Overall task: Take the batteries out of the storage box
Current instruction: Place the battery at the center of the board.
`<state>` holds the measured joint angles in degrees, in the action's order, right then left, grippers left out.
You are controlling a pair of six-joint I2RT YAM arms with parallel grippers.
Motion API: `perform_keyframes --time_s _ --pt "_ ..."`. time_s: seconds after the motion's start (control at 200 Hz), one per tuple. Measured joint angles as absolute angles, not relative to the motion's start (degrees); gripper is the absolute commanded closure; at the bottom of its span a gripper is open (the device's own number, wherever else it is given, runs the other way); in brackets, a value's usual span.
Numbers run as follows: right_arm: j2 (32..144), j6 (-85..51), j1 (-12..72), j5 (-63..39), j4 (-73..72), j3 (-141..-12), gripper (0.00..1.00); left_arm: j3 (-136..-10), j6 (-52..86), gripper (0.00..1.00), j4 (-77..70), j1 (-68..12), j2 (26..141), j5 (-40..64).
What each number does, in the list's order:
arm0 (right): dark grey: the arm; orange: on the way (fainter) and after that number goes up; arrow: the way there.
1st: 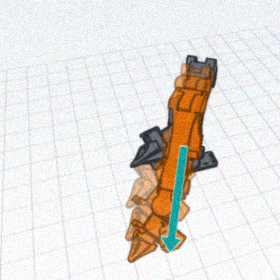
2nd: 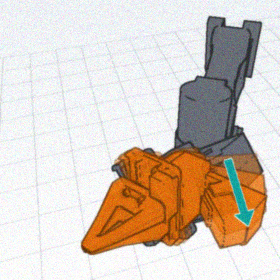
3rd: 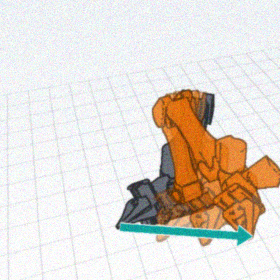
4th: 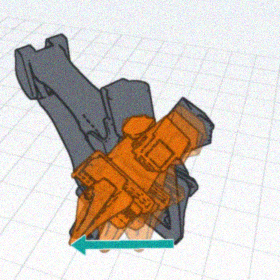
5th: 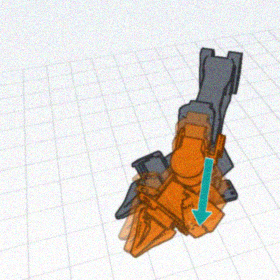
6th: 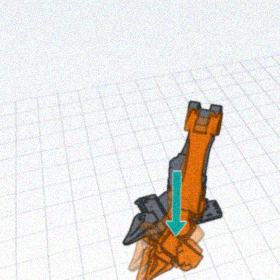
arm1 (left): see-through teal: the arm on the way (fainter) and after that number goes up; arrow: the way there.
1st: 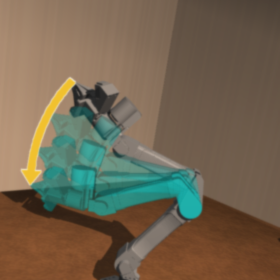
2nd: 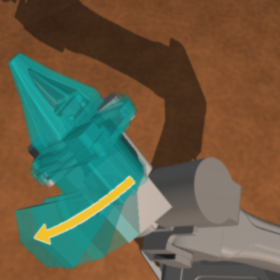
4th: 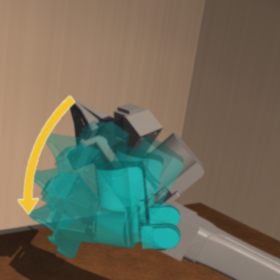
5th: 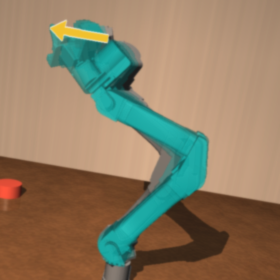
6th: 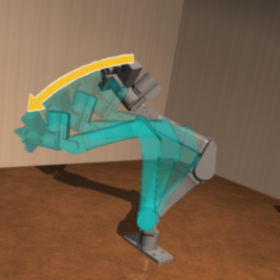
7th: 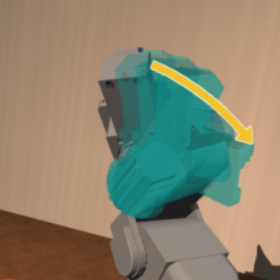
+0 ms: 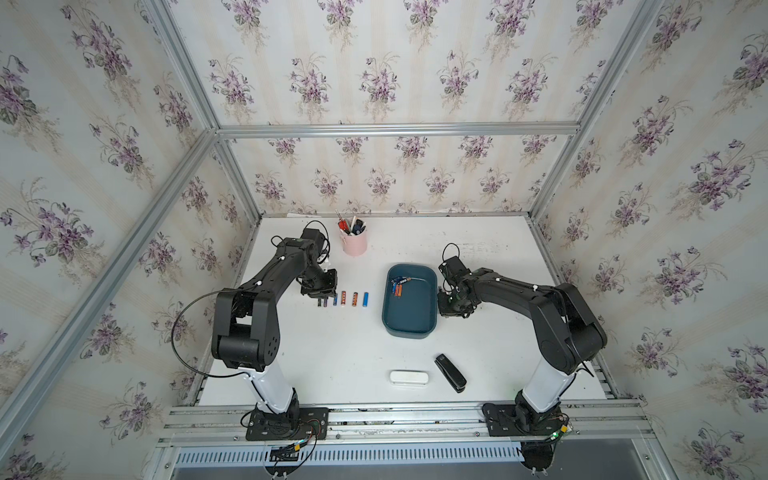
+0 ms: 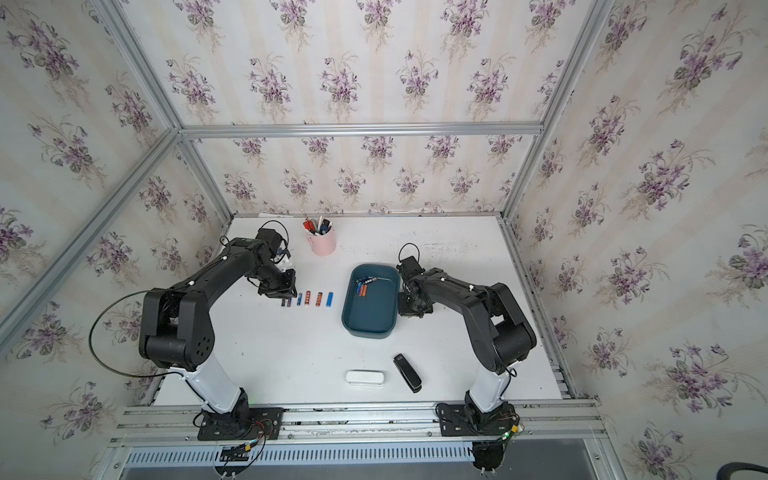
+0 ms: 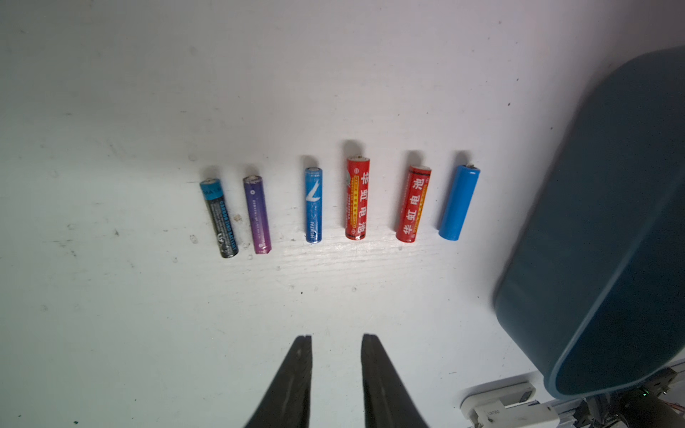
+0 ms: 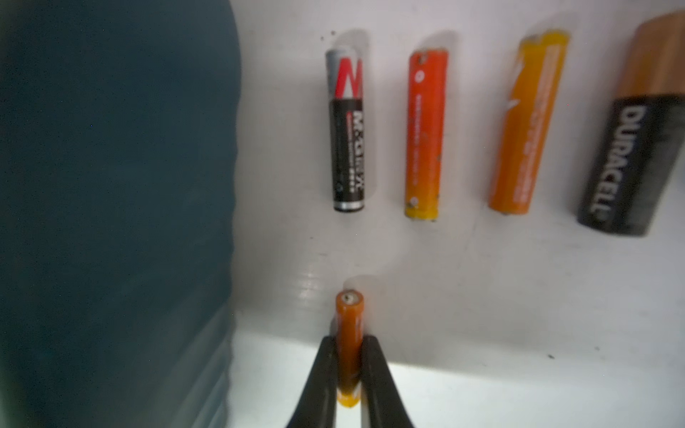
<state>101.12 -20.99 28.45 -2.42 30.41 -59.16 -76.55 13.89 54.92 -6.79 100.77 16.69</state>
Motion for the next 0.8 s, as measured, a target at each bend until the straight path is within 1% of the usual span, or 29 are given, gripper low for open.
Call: perform_keyframes --time_s 0.535,0.799 --pt "101.54 -20.69 28.45 -1.91 30.87 -60.05 0.77 -77.62 13.89 0.71 55.64 -7.46 101.12 16.67" --pt "100.31 -20.62 28.45 -1.43 31.97 -61.89 0.72 -81.21 13.91 0.70 57.45 -9.23 101.03 14.59"
